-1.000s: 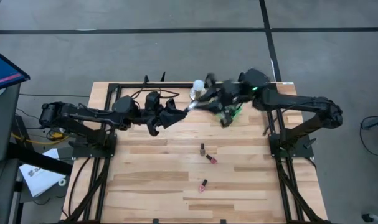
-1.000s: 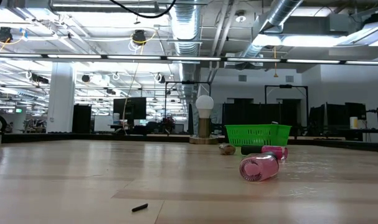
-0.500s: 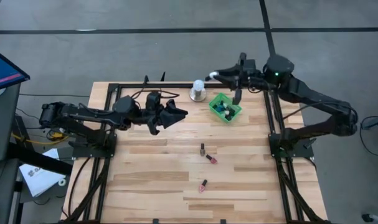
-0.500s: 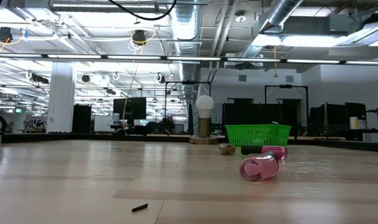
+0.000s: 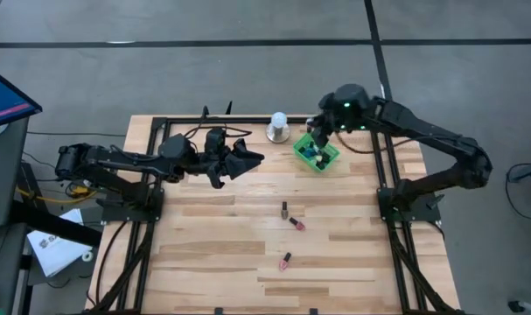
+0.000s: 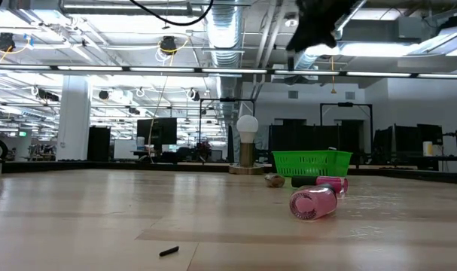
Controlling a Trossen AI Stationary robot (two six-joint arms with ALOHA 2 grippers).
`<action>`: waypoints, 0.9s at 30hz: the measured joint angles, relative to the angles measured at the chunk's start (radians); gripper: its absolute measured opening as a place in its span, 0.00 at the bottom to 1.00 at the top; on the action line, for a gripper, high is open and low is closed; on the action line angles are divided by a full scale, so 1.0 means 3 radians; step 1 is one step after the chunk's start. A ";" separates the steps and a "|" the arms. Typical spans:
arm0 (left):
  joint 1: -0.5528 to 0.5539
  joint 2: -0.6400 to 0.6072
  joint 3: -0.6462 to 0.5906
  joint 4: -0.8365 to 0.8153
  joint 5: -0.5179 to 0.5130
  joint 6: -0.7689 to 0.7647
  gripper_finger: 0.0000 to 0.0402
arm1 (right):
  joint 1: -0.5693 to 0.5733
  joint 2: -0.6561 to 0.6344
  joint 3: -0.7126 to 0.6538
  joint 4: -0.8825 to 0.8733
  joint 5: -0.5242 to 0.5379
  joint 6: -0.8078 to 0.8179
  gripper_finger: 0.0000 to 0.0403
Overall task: Pick & Place Nail Polish
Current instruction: Put the white nail polish bottle into the green bin
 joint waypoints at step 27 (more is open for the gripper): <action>0.0182 -0.0667 -0.0243 -0.0821 0.0052 0.0200 0.29 | -0.0208 0.0521 0.0000 -0.0759 -0.0005 -0.0314 0.12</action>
